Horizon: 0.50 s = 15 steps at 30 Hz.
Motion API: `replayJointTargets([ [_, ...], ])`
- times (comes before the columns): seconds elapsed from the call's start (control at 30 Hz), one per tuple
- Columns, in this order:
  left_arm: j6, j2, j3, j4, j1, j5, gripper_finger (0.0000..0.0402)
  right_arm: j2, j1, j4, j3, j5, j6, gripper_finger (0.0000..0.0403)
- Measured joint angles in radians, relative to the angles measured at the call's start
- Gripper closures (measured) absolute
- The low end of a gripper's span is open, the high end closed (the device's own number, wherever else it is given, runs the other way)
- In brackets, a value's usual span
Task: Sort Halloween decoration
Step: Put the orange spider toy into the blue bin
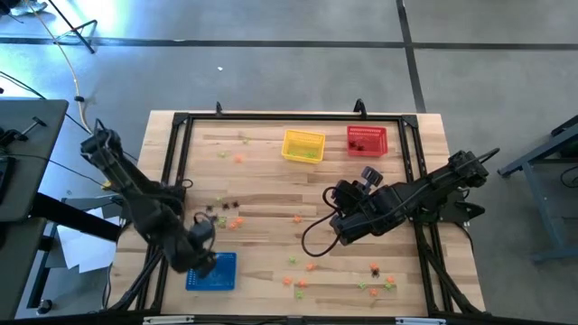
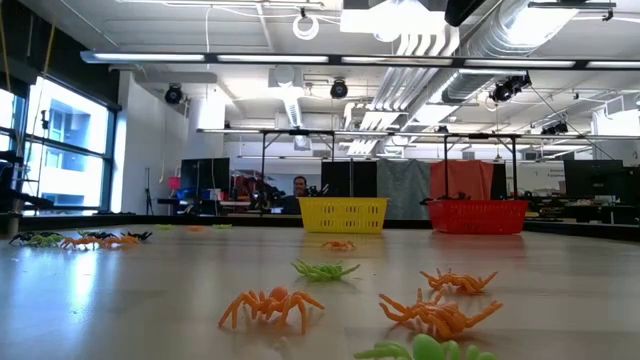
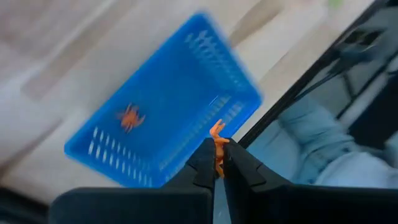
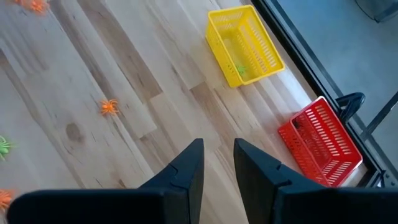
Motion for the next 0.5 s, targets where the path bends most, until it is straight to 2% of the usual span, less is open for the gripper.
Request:
replayJointTargets([
  [0.13, -0.03, 0.072, 0.0, 0.018, -0.037, 0.039, 0.0397, 0.0, 0.002, 0.001, 0.0, -0.005, 0.003, 0.032],
  [0.3, 0.012, 0.118, -0.001, 0.01, -0.041, 0.006, 0.0395, 0.0, 0.002, 0.001, 0.0, -0.01, 0.004, 0.032],
  [0.5, 0.068, 0.123, -0.001, 0.01, -0.022, 0.007, 0.036, 0.0, 0.006, 0.001, 0.0, -0.043, 0.004, 0.032],
])
